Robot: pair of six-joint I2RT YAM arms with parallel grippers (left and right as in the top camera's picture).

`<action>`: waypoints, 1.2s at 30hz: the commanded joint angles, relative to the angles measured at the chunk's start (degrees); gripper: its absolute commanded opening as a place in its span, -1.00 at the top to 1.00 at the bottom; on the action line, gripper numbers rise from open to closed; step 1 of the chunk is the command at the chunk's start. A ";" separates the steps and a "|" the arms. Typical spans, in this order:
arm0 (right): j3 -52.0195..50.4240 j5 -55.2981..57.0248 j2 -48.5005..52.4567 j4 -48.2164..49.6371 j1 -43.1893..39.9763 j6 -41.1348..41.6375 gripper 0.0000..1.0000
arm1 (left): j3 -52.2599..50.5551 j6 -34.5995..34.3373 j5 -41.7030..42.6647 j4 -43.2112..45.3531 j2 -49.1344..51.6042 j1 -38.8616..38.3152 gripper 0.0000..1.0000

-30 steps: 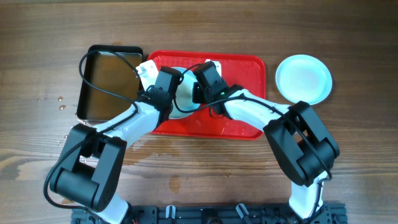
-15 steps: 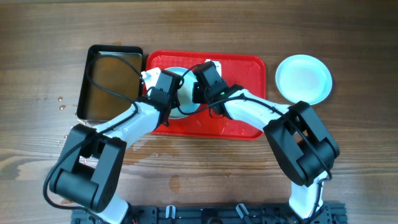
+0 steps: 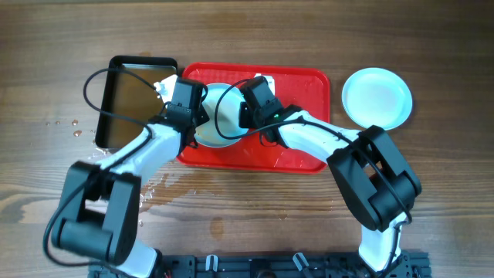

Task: Clean dirty plates on tray and stack at the side
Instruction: 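Scrub the plate again with the sponge while the right gripper steadies it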

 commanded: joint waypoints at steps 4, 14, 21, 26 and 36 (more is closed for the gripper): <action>-0.55 1.44 1.60 -0.66 -0.20 0.39 0.91 | -0.04 -0.72 11.61 -0.59 4.57 -0.66 0.92; -0.55 1.42 1.60 -0.72 -0.20 0.39 0.91 | -0.04 -2.73 20.44 -12.68 1.16 -2.12 0.92; -0.55 1.42 1.60 -0.70 -0.20 0.39 0.91 | -0.04 -2.73 19.67 -14.40 -1.25 -2.12 0.92; -0.55 1.42 1.60 -0.74 -0.20 0.37 0.91 | -0.04 -2.62 0.74 -13.99 -1.25 -2.10 0.92; -0.55 1.42 1.60 -1.22 -0.20 0.39 0.91 | 1.62 2.93 -20.44 -7.28 -5.92 -2.23 0.92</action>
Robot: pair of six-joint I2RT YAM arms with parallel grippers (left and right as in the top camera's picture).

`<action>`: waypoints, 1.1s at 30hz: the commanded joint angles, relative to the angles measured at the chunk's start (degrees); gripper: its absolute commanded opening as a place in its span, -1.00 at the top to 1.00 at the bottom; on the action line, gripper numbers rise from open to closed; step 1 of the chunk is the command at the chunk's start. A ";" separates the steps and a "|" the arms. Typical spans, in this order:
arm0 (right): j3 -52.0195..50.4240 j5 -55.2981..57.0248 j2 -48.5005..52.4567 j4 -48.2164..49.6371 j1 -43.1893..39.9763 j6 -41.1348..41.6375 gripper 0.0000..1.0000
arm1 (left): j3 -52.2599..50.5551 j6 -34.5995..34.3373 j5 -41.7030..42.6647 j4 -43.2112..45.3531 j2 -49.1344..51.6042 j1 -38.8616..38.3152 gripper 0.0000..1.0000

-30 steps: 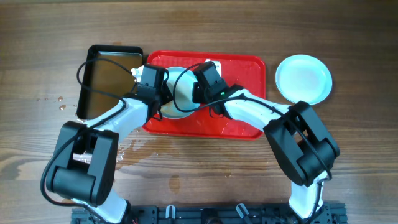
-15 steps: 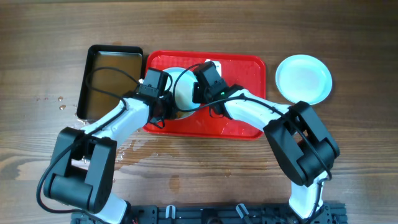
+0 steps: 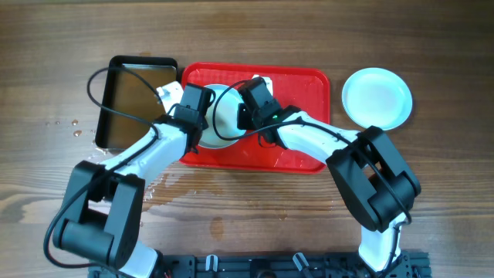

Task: Clean dirty plates on tray and stack at the side
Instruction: 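Scrub the plate again with the sponge while the right gripper steadies it, then withdraw the sponge to the black tray with the left gripper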

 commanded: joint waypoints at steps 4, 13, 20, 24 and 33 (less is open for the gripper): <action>-0.55 2.12 1.62 -0.98 -0.68 0.35 0.91 | 2.12 3.02 5.20 2.99 -11.87 1.16 0.92; -0.55 1.18 1.60 -0.96 -0.68 0.33 0.91 | 2.03 2.64 20.94 -6.23 -14.14 17.09 0.92; -0.35 -0.52 0.63 -1.38 -0.68 -0.92 0.91 | 1.62 4.55 20.94 -10.29 -6.84 24.15 0.92; -0.33 -0.48 -3.52 -5.27 -0.68 -2.86 0.92 | 1.62 6.05 20.92 -8.76 -2.71 24.15 0.92; -0.33 1.40 -12.85 -9.18 -0.68 -4.61 0.91 | 1.62 6.03 20.94 -7.56 -2.36 24.15 -0.25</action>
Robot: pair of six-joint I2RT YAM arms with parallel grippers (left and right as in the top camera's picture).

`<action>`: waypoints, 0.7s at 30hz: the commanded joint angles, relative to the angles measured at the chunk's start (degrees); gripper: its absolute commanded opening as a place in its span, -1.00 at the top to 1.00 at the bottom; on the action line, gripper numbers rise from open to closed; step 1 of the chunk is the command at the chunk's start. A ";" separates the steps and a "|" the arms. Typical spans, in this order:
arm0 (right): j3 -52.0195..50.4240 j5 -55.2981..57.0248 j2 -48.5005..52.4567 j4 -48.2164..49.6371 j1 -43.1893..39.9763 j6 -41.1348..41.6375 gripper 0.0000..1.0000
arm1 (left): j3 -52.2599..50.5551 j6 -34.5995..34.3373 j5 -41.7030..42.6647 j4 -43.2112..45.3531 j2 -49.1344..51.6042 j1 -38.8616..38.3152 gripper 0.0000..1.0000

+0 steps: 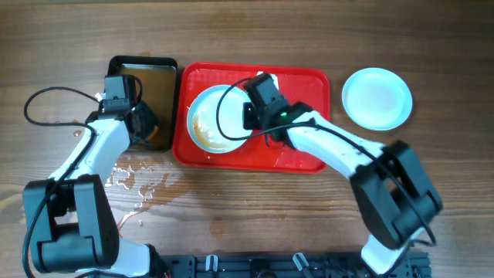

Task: Clean dirty plates on tray and stack at the side
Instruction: 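Withdraw the sponge to the black tray with the left gripper, then lift the plate with the right gripper and carry it right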

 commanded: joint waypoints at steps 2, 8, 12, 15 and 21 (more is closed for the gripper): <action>-0.35 2.05 -6.93 -0.66 -0.31 -2.84 0.92 | -0.11 0.52 0.46 0.31 0.39 0.11 -1.00; -0.35 10.88 -11.41 -2.36 -0.31 -6.29 0.91 | -0.11 0.52 0.46 0.31 0.39 0.11 -1.00; -0.35 20.04 -14.29 -3.28 -0.28 -13.27 0.91 | -0.11 0.52 0.48 0.31 0.39 0.11 -1.00; -0.35 27.85 -15.17 -3.28 -0.28 -19.98 0.91 | -0.11 0.52 0.48 0.31 0.39 0.11 -1.00; -0.35 46.12 -15.52 -2.95 1.09 -31.71 0.91 | -0.11 0.52 0.46 0.31 0.39 0.11 -1.00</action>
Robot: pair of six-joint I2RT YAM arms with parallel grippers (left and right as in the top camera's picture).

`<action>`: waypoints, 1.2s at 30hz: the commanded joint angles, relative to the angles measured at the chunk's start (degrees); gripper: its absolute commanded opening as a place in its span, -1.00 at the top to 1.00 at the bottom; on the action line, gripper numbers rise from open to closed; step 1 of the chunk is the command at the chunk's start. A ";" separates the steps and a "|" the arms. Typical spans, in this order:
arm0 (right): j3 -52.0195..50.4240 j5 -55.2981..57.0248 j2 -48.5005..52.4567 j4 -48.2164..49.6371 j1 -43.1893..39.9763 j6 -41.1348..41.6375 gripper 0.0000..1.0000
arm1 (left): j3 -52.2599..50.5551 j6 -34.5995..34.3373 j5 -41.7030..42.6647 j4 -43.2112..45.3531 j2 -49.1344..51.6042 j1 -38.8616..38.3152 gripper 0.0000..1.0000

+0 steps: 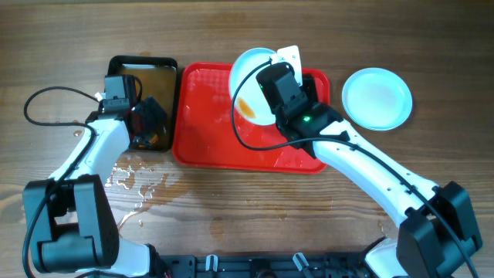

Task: Clean dirty plates on tray and stack at the side
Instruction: 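Lift the plate with the right gripper and carry it right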

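Note:
A white plate (248,79) with orange-brown smears hangs tilted above the far right part of the red tray (208,131). My right gripper (268,83) is shut on its right rim. A clean white plate (377,98) lies on the table to the right of the tray. My left gripper (148,117) is down inside the black basin (143,66) left of the tray. Its fingers are dark against the basin, so their state and contents do not show.
Water drops and puddles (139,181) lie on the wooden table in front of the basin. The red tray's floor looks wet near its front right corner (293,158). A cable (46,100) loops off the left arm.
My right gripper has lifted the dirty plate off the tray's left half, and it now hangs tilted over the tray's far right. The left gripper stays in the basin.
At first both grippers were at the dirty plate on the tray's left half, the left one over it. Then the left gripper was over in the black basin and the plate showed brown smears. Now the right gripper holds the plate up toward the tray's right.

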 commanded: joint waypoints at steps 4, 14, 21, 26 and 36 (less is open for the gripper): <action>-0.35 21.77 -1.66 2.62 3.69 -16.48 0.91 | -0.11 0.46 0.44 0.15 0.39 0.11 -1.00; -0.35 36.68 -1.66 25.66 11.65 -47.30 0.91 | -0.11 0.48 0.46 0.17 0.39 0.11 -1.00; -0.35 42.47 -1.66 49.48 13.31 -67.49 0.92 | -0.11 0.46 0.44 0.15 0.39 0.11 -1.00; -0.42 44.37 -1.62 46.60 13.29 -55.17 0.91 | -0.11 0.46 0.46 0.15 0.39 0.11 -1.00; -0.39 21.49 -1.53 12.07 12.31 -14.78 0.92 | -0.11 0.46 0.46 0.15 0.39 0.11 -1.00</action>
